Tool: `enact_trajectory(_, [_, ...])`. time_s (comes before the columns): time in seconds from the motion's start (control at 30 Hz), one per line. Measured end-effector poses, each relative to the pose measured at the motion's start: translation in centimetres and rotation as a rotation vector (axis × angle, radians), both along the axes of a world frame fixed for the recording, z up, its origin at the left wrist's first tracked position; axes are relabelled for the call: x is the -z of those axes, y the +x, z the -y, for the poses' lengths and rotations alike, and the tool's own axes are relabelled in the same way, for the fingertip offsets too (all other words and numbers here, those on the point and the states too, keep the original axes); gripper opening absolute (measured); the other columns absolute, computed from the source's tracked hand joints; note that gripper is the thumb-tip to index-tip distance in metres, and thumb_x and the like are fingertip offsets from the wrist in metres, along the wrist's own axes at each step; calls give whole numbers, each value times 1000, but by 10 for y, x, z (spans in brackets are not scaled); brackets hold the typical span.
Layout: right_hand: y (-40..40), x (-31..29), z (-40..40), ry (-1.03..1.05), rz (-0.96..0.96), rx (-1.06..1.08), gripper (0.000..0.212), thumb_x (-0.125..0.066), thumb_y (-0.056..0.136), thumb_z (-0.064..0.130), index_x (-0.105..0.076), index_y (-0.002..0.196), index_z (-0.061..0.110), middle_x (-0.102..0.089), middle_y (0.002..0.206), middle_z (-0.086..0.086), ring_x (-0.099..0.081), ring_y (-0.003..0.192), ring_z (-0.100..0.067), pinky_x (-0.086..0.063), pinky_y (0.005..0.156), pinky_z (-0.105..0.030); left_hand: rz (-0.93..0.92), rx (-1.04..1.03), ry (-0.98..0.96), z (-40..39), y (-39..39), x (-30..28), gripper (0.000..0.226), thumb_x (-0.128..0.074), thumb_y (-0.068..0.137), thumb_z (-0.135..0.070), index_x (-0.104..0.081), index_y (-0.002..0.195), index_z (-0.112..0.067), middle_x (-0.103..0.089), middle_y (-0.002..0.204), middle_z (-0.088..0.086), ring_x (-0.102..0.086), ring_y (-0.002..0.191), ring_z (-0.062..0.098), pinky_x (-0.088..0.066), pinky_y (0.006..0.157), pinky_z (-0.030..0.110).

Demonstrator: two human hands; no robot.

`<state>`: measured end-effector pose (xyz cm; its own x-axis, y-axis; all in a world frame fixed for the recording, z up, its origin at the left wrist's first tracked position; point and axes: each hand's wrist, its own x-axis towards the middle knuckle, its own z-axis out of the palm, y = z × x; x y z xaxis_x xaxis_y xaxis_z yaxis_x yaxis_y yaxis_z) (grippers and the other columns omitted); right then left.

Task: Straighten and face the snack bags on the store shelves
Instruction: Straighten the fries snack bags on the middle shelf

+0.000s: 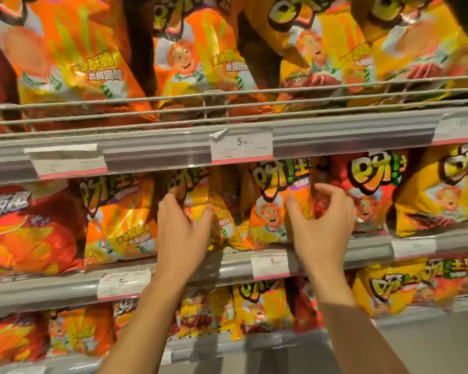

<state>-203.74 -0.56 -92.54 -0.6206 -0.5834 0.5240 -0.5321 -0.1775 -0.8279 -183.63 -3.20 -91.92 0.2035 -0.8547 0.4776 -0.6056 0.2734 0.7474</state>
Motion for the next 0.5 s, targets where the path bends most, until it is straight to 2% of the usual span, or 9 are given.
enact_trajectory(0.07, [-7, 5, 1, 74, -25, -66, 69, -75, 80, 58, -50, 134, 23, -51, 129, 4, -42, 126, -16, -32, 98, -25, -27, -9, 30, 9, 2, -1, 80, -65, 90, -47, -29, 150, -8, -45, 142, 12, -45, 131, 30, -40, 108, 48])
enact_trajectory(0.13, [-14, 12, 0, 172, -57, -128, 93, -73, 72, 71, -40, 145, 25, -46, 142, 3, -39, 135, -17, -36, 111, -37, -65, -10, 66, 19, 4, 1, 87, -66, 88, -50, -26, 151, -6, -40, 147, 16, -39, 137, 32, -37, 111, 45])
enact_trajectory(0.23, [-21, 12, 4, 269, -82, -182, 119, -70, 57, 82, -30, 154, 24, -45, 152, -1, -44, 138, -22, -41, 113, -50, -80, -22, 136, 32, 4, 4, 98, -68, 84, -55, -19, 152, -3, -35, 147, 23, -37, 135, 37, -38, 110, 46])
enact_trajectory(0.3, [-22, 7, 10, 294, -103, -198, 124, -74, 55, 80, -27, 155, 25, -46, 153, -1, -46, 138, -22, -42, 113, -48, -69, -20, 178, 38, 3, 6, 108, -68, 81, -61, -12, 155, -6, -29, 149, 23, -39, 134, 39, -40, 109, 48])
enact_trajectory(0.37, [-21, 1, 14, 321, -124, -217, 128, -78, 52, 77, -26, 156, 23, -49, 150, 2, -49, 134, -21, -44, 109, -43, -86, 0, 216, 42, 6, 7, 110, -70, 77, -65, -16, 154, -7, -29, 151, 22, -39, 134, 39, -39, 110, 47])
enact_trajectory(0.43, [-22, -6, 18, 344, -143, -228, 130, -78, 48, 76, -28, 154, 21, -55, 138, 5, -55, 122, -18, -46, 96, -36, -123, 21, 268, 44, 12, 7, 108, -72, 71, -70, -30, 145, -5, -41, 142, 22, -45, 129, 38, -42, 107, 47])
enact_trajectory(0.5, [-24, -11, 23, 372, -113, -256, 130, -80, 45, 75, -29, 151, 20, -59, 131, 6, -60, 117, -19, -50, 95, -37, -157, 65, 355, 48, 18, 5, 109, -74, 63, -75, -38, 135, -1, -56, 127, 22, -55, 117, 38, -49, 100, 48])
